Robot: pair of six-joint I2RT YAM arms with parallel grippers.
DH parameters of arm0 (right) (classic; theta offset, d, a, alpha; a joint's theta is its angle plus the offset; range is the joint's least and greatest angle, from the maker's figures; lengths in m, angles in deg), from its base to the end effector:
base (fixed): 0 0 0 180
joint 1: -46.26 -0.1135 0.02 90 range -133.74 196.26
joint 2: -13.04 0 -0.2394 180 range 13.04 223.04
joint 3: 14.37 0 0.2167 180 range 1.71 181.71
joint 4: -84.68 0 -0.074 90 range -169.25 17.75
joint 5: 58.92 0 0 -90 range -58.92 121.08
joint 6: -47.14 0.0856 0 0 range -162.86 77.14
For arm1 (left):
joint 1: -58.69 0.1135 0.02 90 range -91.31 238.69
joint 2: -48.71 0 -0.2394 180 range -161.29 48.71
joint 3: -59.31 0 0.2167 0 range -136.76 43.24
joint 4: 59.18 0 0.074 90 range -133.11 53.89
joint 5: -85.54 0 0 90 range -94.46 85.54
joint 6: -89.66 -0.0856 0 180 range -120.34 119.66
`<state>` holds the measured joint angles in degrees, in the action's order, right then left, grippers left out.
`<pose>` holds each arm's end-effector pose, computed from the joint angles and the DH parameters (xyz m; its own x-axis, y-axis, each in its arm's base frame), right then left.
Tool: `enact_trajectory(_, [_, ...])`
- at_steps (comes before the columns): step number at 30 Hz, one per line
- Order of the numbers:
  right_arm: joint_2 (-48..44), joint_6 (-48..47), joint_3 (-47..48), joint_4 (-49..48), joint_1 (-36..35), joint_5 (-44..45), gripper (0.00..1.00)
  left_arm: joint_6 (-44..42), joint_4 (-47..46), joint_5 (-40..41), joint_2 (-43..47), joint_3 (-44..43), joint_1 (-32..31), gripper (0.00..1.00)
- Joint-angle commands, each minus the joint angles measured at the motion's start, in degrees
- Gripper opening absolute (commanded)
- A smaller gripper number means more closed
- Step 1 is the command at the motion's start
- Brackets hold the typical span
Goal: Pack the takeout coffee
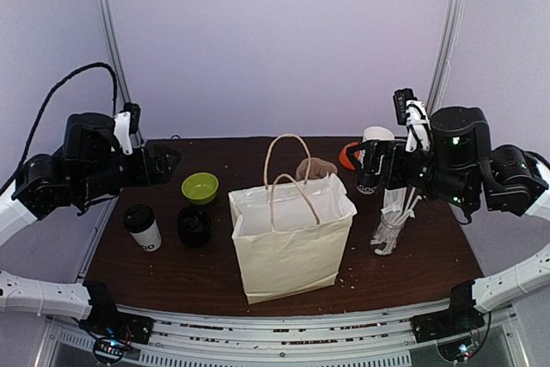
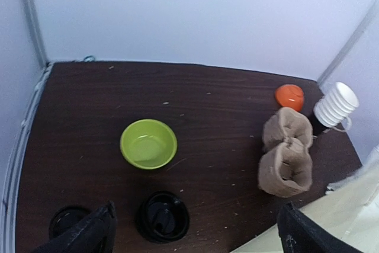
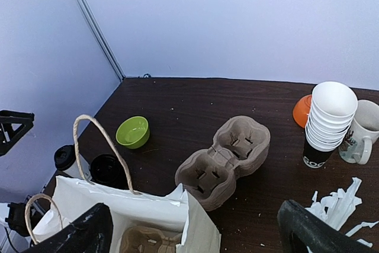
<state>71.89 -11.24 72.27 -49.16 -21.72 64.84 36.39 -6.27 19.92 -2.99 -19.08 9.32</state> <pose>0.1287 0.1913 0.3737 -0.4010 0.1710 -0.9000 -0.4260 0.8349 0.3484 0.1581 -0.1300 0.3316 -0.4998 -0.2540 -0.8281 0.1887 0.9011 -0.3903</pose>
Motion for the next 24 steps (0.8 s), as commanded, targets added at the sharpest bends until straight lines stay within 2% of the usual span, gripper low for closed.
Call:
enact_trajectory(1, [0.4, -3.1, 2.0, 0.1, 0.4, -0.1, 1.00, 13.4, 14.8, 9.3, -0.2, -1.3, 5.6, 0.98])
enact_trajectory(4, [1.1, -3.3, 2.1, 0.2, 0.4, -0.8, 1.00, 14.6, 17.5, 5.8, -0.2, 0.6, 11.2, 0.98])
enact_trajectory(9, [1.1, -3.4, 1.4, -0.2, 0.4, -2.0, 1.00, 11.8, 14.8, -3.6, -1.0, 5.8, 20.9, 0.98])
enact_trajectory(19, [0.3, -3.6, 0.4, -0.1, 0.5, -2.4, 1.00, 9.4, 10.0, -5.3, -3.3, 13.1, 28.5, 0.98])
enact_trajectory(24, [0.3, -3.4, -0.3, -0.2, 0.4, -2.3, 1.00, 9.1, 8.6, -5.8, -4.7, 15.7, 29.9, 0.98])
